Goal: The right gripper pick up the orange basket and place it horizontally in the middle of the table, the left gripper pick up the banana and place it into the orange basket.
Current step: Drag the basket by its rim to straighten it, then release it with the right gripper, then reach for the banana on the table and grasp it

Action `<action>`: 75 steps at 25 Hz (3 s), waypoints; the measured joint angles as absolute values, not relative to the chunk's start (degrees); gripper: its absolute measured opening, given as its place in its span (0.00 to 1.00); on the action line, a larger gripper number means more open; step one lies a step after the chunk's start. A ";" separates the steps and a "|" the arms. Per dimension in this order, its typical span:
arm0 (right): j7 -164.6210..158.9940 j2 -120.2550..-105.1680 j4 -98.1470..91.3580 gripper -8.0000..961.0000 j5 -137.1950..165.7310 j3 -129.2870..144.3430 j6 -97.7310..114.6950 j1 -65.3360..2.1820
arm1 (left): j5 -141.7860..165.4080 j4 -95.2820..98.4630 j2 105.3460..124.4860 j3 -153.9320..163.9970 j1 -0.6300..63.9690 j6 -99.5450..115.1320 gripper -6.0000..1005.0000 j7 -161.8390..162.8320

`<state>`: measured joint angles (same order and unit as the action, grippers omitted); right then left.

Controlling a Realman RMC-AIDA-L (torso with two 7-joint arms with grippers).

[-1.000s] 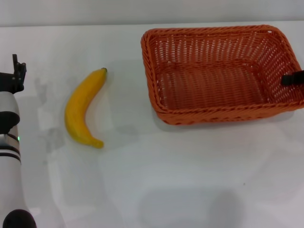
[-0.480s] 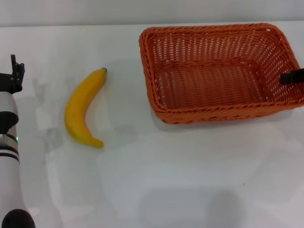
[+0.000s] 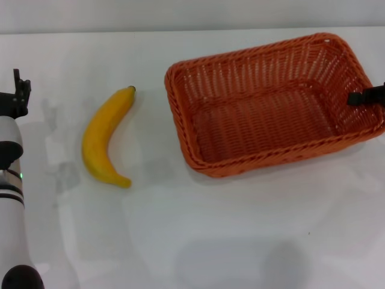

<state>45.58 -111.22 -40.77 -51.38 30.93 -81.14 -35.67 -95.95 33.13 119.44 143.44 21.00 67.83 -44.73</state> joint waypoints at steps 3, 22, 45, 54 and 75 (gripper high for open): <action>45.42 -111.47 -40.77 0.21 -51.55 30.66 -81.58 -35.48 | -95.95 33.13 119.44 143.43 21.00 67.83 0.88 -44.73; 49.07 -111.43 -41.66 0.53 -54.86 30.48 -80.04 -34.26 | -95.73 33.16 119.53 143.44 21.00 67.86 0.88 -44.73; 107.19 -114.92 -48.00 0.81 -96.15 29.91 -69.99 -27.32 | -96.04 33.49 119.53 143.26 22.50 67.32 0.88 -41.51; 129.61 -114.74 -34.87 0.81 -113.29 31.25 -75.78 -23.41 | -96.17 39.07 119.39 143.25 22.66 66.65 0.88 -42.41; 128.02 -111.12 -29.20 0.81 -112.93 31.24 -71.13 -22.24 | -66.15 85.33 115.39 131.92 2.22 39.39 0.88 -37.80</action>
<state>128.02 -111.12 -29.20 -112.93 31.25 -71.13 -22.24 -66.15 85.33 115.39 131.92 2.22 39.39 -37.80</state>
